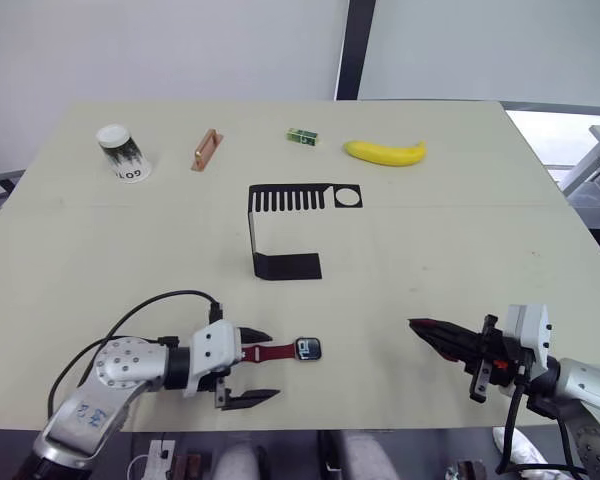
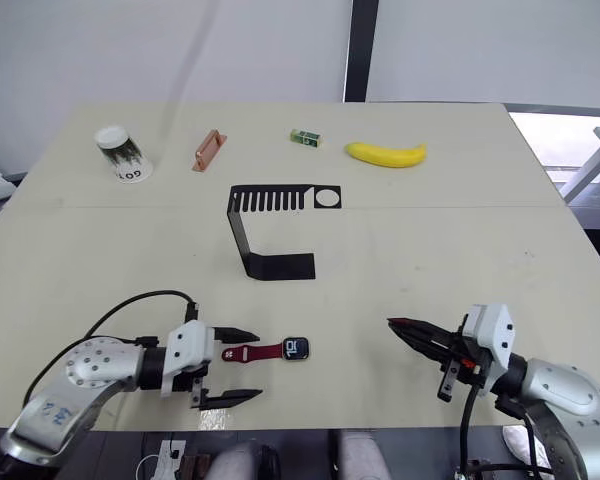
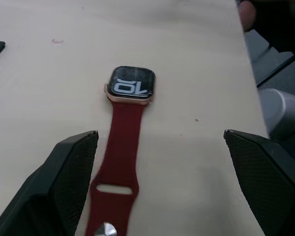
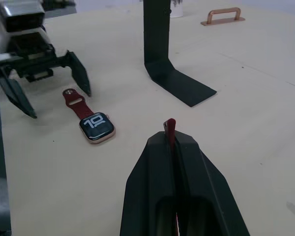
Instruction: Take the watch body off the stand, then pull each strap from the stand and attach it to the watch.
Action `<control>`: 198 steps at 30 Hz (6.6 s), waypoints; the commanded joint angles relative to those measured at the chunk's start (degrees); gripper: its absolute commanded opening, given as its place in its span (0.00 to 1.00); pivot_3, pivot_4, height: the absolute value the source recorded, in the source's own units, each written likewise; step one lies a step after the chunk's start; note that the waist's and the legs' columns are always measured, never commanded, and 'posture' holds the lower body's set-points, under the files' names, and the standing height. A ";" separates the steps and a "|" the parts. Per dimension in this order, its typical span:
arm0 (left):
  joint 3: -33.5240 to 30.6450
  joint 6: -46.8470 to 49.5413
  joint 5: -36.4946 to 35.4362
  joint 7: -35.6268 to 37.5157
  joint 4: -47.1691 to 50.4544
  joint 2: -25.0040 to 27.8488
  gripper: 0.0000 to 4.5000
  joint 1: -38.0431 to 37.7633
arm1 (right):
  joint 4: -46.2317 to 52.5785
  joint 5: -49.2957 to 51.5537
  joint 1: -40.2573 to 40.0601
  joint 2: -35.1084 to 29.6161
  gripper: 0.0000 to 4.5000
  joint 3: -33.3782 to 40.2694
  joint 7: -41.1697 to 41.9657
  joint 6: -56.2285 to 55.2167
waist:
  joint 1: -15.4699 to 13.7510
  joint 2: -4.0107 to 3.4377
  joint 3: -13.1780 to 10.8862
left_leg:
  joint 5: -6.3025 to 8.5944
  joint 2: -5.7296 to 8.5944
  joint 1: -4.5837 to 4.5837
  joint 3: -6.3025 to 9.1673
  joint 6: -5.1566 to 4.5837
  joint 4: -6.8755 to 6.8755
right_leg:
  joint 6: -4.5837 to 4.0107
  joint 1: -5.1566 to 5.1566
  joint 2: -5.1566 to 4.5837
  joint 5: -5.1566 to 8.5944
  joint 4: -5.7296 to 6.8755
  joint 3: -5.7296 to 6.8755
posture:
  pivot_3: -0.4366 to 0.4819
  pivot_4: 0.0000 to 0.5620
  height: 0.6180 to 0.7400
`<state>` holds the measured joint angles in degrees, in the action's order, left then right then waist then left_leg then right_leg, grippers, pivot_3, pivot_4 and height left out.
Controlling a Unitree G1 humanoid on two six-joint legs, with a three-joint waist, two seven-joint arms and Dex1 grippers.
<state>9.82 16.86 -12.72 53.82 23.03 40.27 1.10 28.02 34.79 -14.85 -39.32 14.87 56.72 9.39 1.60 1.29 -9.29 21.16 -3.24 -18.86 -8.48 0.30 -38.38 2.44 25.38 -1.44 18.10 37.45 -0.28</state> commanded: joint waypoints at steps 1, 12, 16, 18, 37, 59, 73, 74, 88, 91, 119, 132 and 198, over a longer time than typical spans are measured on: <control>3.52 -1.71 3.46 -1.49 -2.44 -2.22 0.98 2.94 | 3.15 1.37 -0.86 -0.54 0.00 0.73 -0.32 1.19 | -0.08 0.00 0.00 | 0.00 0.00 0.00 0.00 0.00 0.00 | 0.00 0.00 0.00 0.00 0.00 0.00 | 0.48 0.27 0.98; 8.52 -1.89 7.48 -3.30 -6.70 -7.63 0.98 7.93 | 7.81 2.37 -2.66 -0.69 0.00 1.77 -2.39 5.23 | -0.12 0.03 0.02 | 0.01 -0.01 -0.03 0.02 -0.02 -0.36 | 0.01 -0.01 -0.02 0.00 0.23 0.00 | 0.48 0.27 0.98; 9.42 -1.73 8.30 -3.69 -7.38 -8.64 0.98 8.63 | 8.30 2.48 -2.04 -0.61 0.00 1.64 -3.00 6.20 | -0.14 0.03 0.02 | 0.04 -0.02 -0.06 0.03 -0.06 -0.49 | 0.01 -0.02 -0.02 0.00 0.28 0.01 | 0.48 0.27 0.98; 9.55 -2.00 8.64 -3.54 -7.90 -8.30 0.98 8.54 | 8.38 2.57 -1.52 -0.56 0.00 1.48 -3.38 6.56 | -0.14 0.03 0.02 | 0.04 -0.02 -0.06 0.04 -0.07 -0.50 | 0.01 -0.02 -0.02 0.00 0.29 0.01 | 0.48 0.27 0.98; 9.69 -3.71 10.06 -4.51 -14.53 -7.49 0.35 7.28 | 9.51 3.18 0.09 -0.28 0.00 1.34 -5.40 8.67 | 0.00 0.06 0.07 | 0.08 -0.04 0.60 0.07 -0.09 -0.44 | 0.02 -0.79 -0.02 0.00 0.22 0.02 | 0.48 0.27 0.98; -3.28 2.57 -14.08 10.79 -14.65 -3.80 0.35 11.70 | 10.57 -0.25 1.37 -0.42 0.00 0.48 -6.92 6.68 | -0.20 0.09 0.28 | 0.02 -0.04 0.78 0.06 0.02 0.01 | -0.06 -0.86 -0.03 0.06 0.04 0.04 | 0.48 0.27 0.98; -3.05 46.41 -37.40 7.49 -16.78 -9.01 0.35 30.67 | 16.97 -15.34 2.14 0.22 0.00 -4.94 -10.51 -2.95 | -0.07 0.11 0.21 | 0.00 -0.03 0.65 0.13 0.07 -0.18 | -0.01 -0.81 0.03 0.07 0.08 0.06 | 0.48 0.27 0.98; -3.50 48.38 -38.23 6.58 -17.50 -10.01 0.35 31.45 | 17.70 -15.44 1.37 -0.01 0.00 -5.08 -10.28 -3.06 | -0.07 0.16 0.18 | 0.00 -0.02 0.63 0.13 0.07 -0.22 | -0.01 -0.81 0.02 0.08 0.08 0.06 | 0.48 0.27 0.98; -3.46 57.42 -39.94 3.95 -19.34 -13.11 0.35 34.23 | 22.43 -16.81 -1.01 -1.60 0.00 -7.21 -9.67 -3.33 | -0.09 0.20 0.15 | 0.03 -0.02 0.58 0.18 0.08 -0.37 | -0.02 -0.80 0.02 0.11 0.14 0.07 | 0.48 0.27 0.98; -3.68 57.76 -40.07 3.25 -19.36 -14.08 0.35 34.34 | 21.79 -17.46 -0.27 -2.16 0.00 -8.06 -9.56 -3.20 | -0.11 0.20 0.15 | 0.03 -0.02 0.58 0.19 0.08 -0.37 | -0.02 -0.79 0.02 0.11 0.14 0.08 | 0.48 0.27 0.98; -3.72 58.15 -40.00 -1.07 -17.13 -15.77 0.35 32.38 | 16.59 -22.60 5.27 -2.29 0.00 -11.66 -10.44 -2.96 | -0.06 0.22 0.14 | 0.03 -0.02 0.56 0.22 0.08 -0.39 | -0.02 -0.78 0.01 0.11 0.14 0.08 | 0.48 0.27 0.98; -3.58 58.22 -40.16 -2.09 -16.51 -15.75 0.35 32.05 | 15.47 -23.28 5.96 -1.86 0.00 -12.51 -10.35 -3.78 | -0.06 0.22 0.14 | 0.03 -0.02 0.56 0.23 0.08 -0.39 | -0.02 -0.78 0.01 0.11 0.13 0.09 | 0.48 0.27 0.98; -0.89 57.94 -38.03 -4.92 -13.89 -17.17 0.35 32.01 | 11.61 -29.50 7.84 -1.20 0.00 -19.39 -10.15 -7.59 | -0.04 0.24 0.09 | 0.04 -0.02 0.54 0.23 0.09 -0.32 | -0.02 -0.77 0.00 0.12 0.06 0.09 | 0.48 0.27 0.98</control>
<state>8.31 75.03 -49.65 48.35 6.26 24.25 32.29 38.12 5.10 -7.07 -41.09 -3.46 46.97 3.62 1.56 1.53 -9.20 21.19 -3.26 -18.32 -8.25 0.38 -38.69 2.41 24.61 -1.44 18.21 37.51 -0.20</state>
